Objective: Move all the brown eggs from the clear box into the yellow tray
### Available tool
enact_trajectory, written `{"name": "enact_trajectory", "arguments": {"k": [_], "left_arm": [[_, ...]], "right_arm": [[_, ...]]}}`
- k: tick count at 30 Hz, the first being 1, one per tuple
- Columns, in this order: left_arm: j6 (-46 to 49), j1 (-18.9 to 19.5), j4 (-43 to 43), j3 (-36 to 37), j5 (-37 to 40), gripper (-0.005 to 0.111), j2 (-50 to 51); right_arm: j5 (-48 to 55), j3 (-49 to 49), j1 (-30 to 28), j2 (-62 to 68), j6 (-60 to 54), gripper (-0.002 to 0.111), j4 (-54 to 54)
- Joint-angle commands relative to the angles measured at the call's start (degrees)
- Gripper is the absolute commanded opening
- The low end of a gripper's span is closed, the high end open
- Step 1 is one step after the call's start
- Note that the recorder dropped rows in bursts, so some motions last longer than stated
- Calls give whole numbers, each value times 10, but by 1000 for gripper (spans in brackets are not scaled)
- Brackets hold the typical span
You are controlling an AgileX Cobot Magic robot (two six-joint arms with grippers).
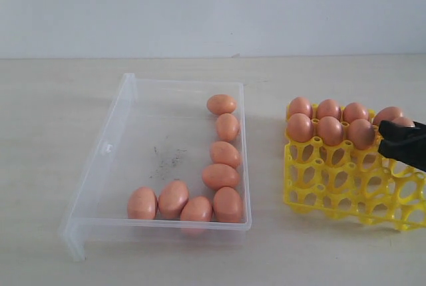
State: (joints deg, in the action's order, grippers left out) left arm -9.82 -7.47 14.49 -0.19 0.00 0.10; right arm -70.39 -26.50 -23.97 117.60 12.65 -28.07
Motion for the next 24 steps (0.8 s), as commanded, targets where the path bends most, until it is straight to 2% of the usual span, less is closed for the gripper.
{"name": "enact_trajectory", "arguments": {"k": [1, 9, 13, 18, 20, 22, 23, 24], "left_arm": [[1, -4, -1, 2, 0, 4, -1], [1, -4, -1, 2, 0, 4, -1], [1, -4, -1, 2, 0, 4, -1], [1, -4, -1, 2, 0, 4, -1], [1, -4, -1, 2, 0, 4, -1], [1, -4, -1, 2, 0, 4, -1], [1, -4, -1, 2, 0, 4, -1], [1, -4, -1, 2, 0, 4, -1]], "right_arm": [[4, -2, -1, 2, 13, 64, 8], [4, -2, -2, -15, 18, 66, 30], [4, 19, -2, -127, 29, 66, 28], [4, 21, 8, -234, 91, 66, -185], [4, -2, 63, -257, 112, 56, -292], [18, -36, 157, -268, 123, 36, -336], [127, -60, 220, -268, 130, 26, -336], [210, -74, 252, -268, 137, 22, -335]]}}
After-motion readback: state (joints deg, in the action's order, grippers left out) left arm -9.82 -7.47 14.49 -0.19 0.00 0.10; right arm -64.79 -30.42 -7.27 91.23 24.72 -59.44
